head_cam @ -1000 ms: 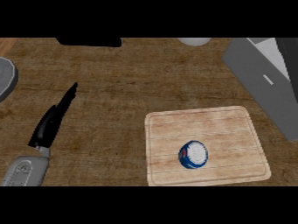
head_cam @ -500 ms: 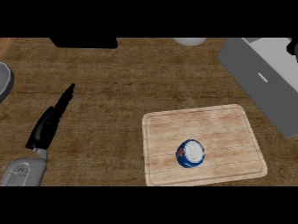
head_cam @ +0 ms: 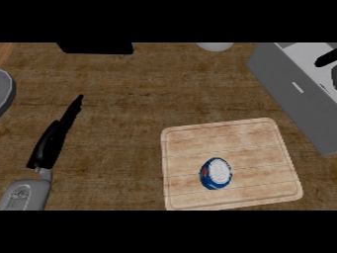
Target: Pick the eggplant from the cutting board and place it in the cardboard box
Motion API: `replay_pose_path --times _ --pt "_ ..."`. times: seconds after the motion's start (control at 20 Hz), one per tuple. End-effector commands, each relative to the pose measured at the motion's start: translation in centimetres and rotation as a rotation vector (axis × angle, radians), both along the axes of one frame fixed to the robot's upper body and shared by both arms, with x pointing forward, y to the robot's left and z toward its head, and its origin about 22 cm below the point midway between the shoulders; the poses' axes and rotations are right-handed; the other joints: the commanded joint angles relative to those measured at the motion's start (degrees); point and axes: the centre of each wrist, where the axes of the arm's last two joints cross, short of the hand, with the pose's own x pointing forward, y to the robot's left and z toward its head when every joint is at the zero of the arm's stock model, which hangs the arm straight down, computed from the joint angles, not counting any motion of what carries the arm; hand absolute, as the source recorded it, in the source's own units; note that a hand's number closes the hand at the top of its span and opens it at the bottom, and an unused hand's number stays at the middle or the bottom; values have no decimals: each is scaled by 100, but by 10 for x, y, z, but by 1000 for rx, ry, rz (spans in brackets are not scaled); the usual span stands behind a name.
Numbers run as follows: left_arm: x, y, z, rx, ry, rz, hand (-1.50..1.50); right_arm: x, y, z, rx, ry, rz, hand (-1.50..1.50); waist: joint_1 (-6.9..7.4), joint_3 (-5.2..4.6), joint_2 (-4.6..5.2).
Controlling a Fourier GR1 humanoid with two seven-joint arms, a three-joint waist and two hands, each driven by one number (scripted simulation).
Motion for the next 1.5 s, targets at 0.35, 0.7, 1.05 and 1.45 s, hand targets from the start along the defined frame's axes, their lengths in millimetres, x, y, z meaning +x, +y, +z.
replay_pose_path --times 0.35,0.7,1.05,1.45 --pt "4 -5 -7 3 -8 15 0 -14 -21 -11 21 -589 -92 -150 -35 3 12" --pt "-3 9 -13 12 1 13 0 -41 -40 -39 -89 -833 -185 -150 -139 0 -36" --pt "-3 5 -2 11 11 42 0 -83 -55 -58 -175 -927 -170 -150 -217 -10 -92" --pt "-2 29 -12 19 10 35 0 -152 -63 -105 -220 -954 -208 -150 -198 -12 -72"
